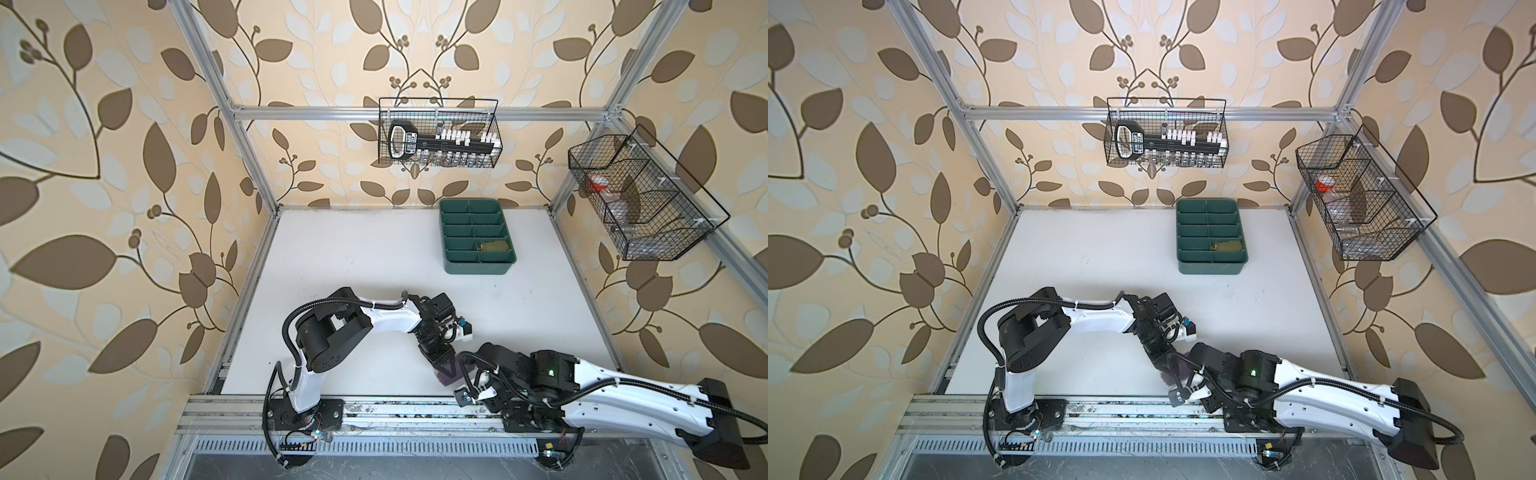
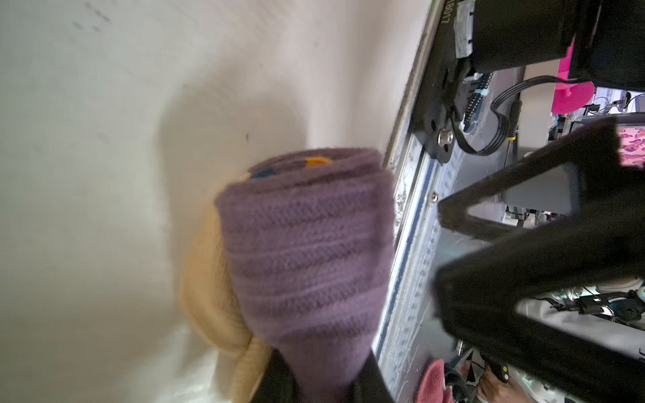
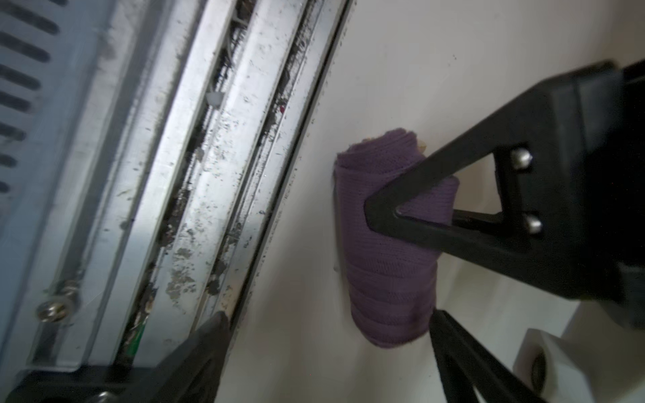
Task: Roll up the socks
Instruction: 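Bring the right gripper back and pinch the roll beside the left gripper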
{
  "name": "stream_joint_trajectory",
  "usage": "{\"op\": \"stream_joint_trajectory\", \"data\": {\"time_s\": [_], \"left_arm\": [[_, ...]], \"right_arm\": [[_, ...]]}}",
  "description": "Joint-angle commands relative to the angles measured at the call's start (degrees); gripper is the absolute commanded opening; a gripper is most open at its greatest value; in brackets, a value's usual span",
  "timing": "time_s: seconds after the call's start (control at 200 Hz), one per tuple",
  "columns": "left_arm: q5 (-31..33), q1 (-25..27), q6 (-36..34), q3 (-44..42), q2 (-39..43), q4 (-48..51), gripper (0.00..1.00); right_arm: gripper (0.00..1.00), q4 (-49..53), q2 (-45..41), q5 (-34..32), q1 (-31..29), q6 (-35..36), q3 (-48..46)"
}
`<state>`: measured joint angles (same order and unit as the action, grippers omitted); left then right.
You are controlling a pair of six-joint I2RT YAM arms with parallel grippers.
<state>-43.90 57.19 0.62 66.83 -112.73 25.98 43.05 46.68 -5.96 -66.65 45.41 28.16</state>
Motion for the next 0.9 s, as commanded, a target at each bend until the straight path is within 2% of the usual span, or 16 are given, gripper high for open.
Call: {"op": "stream_joint_trajectory", "data": {"time_s": [0.0,0.155,0.32,0.64,0.69,0.81,0.895], "left_arm": [[13.84,1.35,0.91,-5.62,-6.37,4.11,0.02],[14.02,1.35,0.98,-5.65,-6.22,3.99,0.02],[14.19,1.34,0.61,-5.45,-6.12,4.43,0.02],[15.31,1.34,0.5,-5.48,-5.48,4.59,0.03],[15.34,1.31,0.61,-5.41,-5.38,4.53,0.03],[15.38,1.34,0.54,-5.66,-4.97,4.36,0.05],[15.58,1.35,0.06,-5.74,-4.23,4.54,0.09]], "right_arm": [[0.89,-6.89,2.12,-3.27,1.35,-0.69,0.58],[0.85,-12.52,6.49,-4.5,3.31,0.66,-0.57],[0.7,-15.44,11.24,-5.33,3.73,1.51,-0.89],[0.68,-19.27,14.24,-3.88,2.13,1.01,-3.64],[0.62,-20.15,15.3,-3.39,2.18,0.74,-3.55],[0.33,-21.15,19.61,-3.23,1.99,-0.26,-2.28],[0.21,-19.95,20.98,-2.81,1.79,-1.31,-0.95]]}}
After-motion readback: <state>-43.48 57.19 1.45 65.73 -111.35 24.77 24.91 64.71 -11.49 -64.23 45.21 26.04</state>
